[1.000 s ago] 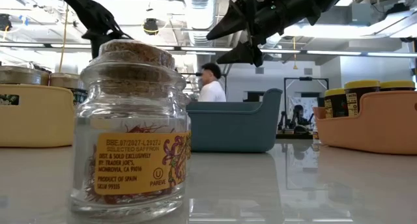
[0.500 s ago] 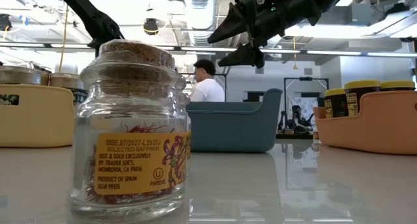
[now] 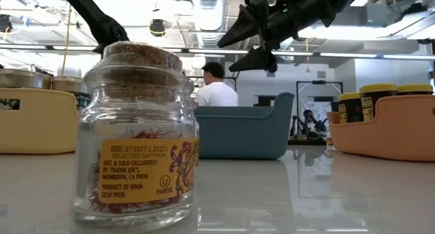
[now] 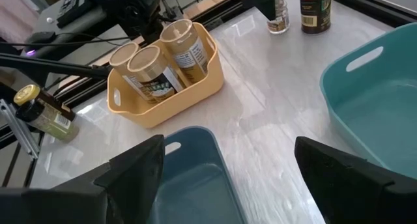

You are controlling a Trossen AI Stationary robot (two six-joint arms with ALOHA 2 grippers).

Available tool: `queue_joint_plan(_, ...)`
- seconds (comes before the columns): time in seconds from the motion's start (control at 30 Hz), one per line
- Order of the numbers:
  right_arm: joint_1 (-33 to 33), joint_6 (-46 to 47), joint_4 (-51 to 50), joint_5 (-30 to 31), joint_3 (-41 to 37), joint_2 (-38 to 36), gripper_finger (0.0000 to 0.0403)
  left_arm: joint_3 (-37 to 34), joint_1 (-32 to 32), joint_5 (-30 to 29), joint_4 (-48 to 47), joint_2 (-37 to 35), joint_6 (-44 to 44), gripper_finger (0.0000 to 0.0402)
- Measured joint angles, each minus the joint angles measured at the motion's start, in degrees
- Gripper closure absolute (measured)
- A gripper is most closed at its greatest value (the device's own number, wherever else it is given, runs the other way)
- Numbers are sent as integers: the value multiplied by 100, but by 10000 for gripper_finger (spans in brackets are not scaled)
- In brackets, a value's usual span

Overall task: Sort spices by type
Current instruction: Put the brown seasoning bottle into the green bin

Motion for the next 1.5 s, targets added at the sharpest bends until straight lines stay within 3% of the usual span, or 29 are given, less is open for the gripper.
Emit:
queue_joint_plan(0.57, 0, 4, 6, 0, 0, 0, 35, -2, -96, 223, -176, -288, -253, 298)
queue_joint_plan(1.3, 13, 160, 6, 0, 0, 0, 35, -2, -107, 205, -182, -299, -741, 297)
queue_joint_plan(1.5, 13, 160, 6, 0, 0, 0, 35, -2, -107, 203, -186, -299, -812, 270)
